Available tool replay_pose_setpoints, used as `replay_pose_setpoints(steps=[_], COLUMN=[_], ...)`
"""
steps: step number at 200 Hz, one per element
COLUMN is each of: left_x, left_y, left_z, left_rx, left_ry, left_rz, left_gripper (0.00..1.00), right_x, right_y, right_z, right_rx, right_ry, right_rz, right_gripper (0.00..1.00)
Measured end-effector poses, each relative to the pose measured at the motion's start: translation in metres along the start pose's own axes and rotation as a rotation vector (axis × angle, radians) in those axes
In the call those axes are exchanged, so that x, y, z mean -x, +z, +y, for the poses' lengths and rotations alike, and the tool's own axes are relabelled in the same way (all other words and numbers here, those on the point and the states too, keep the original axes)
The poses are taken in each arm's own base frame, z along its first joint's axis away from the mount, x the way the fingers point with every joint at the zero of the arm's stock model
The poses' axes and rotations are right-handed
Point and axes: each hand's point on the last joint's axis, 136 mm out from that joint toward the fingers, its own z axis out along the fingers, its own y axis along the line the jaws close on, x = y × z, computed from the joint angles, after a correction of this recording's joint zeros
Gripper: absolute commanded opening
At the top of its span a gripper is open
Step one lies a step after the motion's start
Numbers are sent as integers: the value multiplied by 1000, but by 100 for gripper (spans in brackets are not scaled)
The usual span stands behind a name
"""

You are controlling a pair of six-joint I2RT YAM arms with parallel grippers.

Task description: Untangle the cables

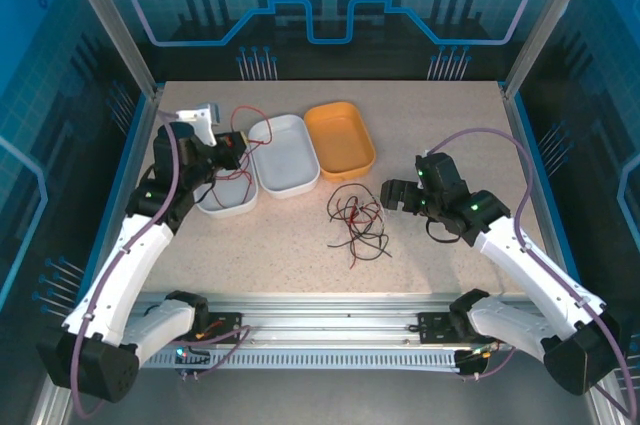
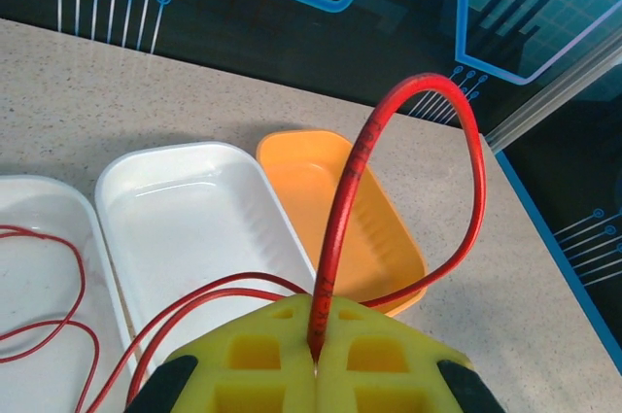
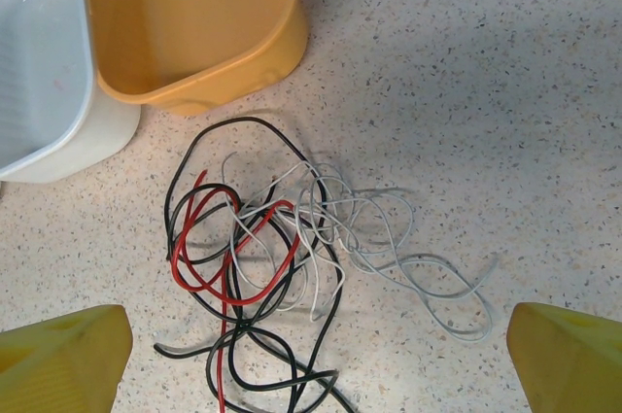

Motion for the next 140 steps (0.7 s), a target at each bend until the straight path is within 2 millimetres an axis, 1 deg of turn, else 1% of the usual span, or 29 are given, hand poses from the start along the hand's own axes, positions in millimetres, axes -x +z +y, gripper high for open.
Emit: replay_pose_setpoints(steps=[140], left_x=[0], left_y=[-4], left_z=[20], left_rx=[45], left_ry=[-27], left_rz=[-9], left_gripper=[0], right_x=[-1], right_y=[3], right_z=[0], right_rx=[-6], right_ry=[2], right_rz=[9], right_gripper=[100])
